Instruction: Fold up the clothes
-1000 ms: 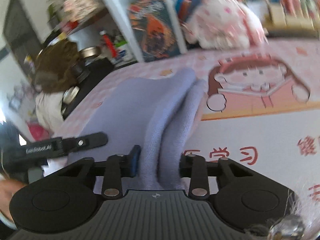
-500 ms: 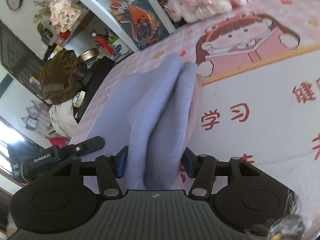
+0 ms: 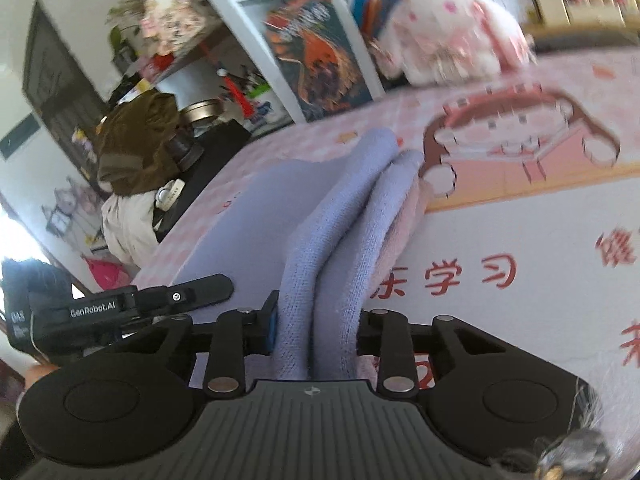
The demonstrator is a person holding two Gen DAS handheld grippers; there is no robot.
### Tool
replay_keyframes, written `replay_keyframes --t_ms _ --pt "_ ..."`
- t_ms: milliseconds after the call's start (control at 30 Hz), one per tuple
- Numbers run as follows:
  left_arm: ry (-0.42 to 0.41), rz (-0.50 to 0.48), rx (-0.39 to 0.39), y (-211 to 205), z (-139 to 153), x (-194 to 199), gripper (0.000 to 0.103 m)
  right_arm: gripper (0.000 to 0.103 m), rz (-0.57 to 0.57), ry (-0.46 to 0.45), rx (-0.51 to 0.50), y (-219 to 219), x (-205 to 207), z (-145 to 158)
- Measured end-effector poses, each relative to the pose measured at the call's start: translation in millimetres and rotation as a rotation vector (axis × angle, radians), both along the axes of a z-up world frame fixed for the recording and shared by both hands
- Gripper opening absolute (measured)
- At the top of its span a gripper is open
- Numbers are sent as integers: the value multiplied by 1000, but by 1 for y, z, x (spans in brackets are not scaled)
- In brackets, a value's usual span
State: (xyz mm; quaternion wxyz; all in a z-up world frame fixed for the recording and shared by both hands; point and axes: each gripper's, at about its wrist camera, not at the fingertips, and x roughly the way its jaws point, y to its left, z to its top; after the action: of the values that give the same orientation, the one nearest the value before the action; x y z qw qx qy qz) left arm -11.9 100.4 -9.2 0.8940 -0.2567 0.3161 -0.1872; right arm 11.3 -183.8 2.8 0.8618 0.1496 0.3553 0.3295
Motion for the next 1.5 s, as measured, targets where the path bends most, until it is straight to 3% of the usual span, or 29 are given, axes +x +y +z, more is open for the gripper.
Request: replay_keyframes --t_ms 367,700,1033,1500 --pt "-75 -6 24 -8 29 -19 49 28 13 -92 8 -9 -24 26" --pt "-86 -11 38 -11 37 -2 49 29 7 -110 3 -12 -16 35" --pt "-50 11 57 -2 30 40 50 29 32 -88 -19 3 34 24" --pt "-38 34 68 -1 16 137 50 29 51 -95 -17 14 139 11"
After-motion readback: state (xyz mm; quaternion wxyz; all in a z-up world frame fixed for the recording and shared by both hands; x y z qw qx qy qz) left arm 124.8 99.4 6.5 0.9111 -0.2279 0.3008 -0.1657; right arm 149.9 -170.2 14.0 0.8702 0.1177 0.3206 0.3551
